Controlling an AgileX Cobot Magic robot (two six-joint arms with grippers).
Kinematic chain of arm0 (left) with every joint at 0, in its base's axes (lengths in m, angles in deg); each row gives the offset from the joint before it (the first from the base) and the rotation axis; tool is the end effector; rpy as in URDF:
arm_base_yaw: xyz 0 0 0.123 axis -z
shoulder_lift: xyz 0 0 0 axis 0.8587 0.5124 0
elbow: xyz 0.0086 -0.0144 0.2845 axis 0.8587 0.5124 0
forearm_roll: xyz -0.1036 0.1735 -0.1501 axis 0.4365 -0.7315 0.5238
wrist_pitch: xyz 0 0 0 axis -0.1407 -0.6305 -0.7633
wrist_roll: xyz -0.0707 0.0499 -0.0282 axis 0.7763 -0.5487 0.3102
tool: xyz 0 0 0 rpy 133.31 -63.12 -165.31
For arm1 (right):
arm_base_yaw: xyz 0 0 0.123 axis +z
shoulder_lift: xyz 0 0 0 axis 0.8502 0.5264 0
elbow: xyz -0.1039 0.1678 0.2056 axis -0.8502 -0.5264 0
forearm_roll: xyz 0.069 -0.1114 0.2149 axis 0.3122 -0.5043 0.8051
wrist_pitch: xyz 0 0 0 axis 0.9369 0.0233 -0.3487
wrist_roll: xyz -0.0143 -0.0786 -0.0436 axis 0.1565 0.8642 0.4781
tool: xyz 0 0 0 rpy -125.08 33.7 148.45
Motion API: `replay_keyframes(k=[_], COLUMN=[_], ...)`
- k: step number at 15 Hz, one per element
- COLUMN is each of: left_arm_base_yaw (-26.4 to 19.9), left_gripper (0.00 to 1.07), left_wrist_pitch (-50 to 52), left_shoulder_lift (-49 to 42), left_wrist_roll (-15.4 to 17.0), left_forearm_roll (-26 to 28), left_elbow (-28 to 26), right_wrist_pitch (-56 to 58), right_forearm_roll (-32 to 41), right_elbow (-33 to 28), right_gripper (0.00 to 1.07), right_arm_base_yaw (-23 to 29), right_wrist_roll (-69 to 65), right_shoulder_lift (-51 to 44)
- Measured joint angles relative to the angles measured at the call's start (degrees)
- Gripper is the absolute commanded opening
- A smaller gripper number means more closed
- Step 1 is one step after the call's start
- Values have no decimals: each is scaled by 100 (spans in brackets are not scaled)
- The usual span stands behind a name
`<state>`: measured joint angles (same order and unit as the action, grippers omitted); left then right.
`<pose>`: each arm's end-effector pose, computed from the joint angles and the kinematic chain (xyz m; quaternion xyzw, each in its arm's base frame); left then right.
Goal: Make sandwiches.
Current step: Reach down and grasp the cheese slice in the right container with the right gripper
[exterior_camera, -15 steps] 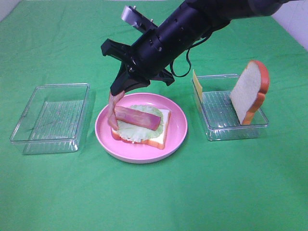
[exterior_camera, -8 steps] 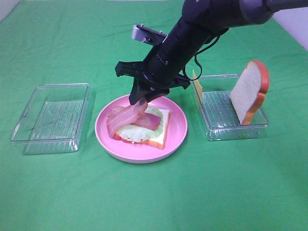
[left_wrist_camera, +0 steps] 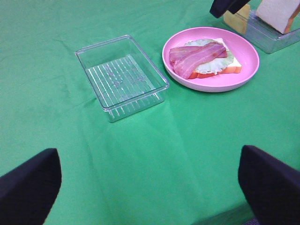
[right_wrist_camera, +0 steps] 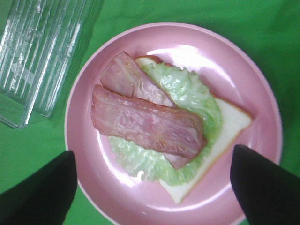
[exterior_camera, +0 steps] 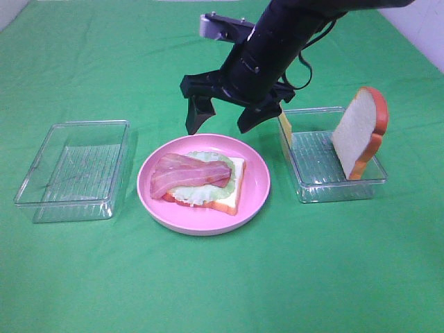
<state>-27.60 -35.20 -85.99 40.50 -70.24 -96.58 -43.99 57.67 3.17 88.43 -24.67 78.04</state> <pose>-0.0007 0.0111 0.2784 0.1759 0.8307 -0.1208 0.5143 0.3671 0.2416 0.2087 -0.1758 0.9520 0.1998 0.1516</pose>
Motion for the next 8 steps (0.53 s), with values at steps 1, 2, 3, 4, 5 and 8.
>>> replay_keyframes(k=[1,2,3,4,5,8], left_arm_base_yaw=[0,0,0,0,0,0], left_gripper=[97,97,97,97,97,97], left_wrist_pitch=[0,0,0,0,0,0], left_shoulder_lift=[0,0,0,0,0,0], left_wrist_roll=[0,0,0,0,0,0], left_forearm_roll=[0,0,0,0,0,0], left_elbow=[0,0,0,0,0,0], right_wrist_pitch=[160,298,418,458,504,498], right_forearm_roll=[-372,-819,-1220,-1599,-1954,-2051], right_elbow=[0,0,0,0,0,0], right_gripper=[83,83,83,83,80,69], right_arm_base_yaw=[0,0,-17,-86,-350,-659], right_wrist_roll=[-201,-418,-619,-837,-985,-1003], right_shoulder_lift=[-195,-378,-527,-665,-831,-837])
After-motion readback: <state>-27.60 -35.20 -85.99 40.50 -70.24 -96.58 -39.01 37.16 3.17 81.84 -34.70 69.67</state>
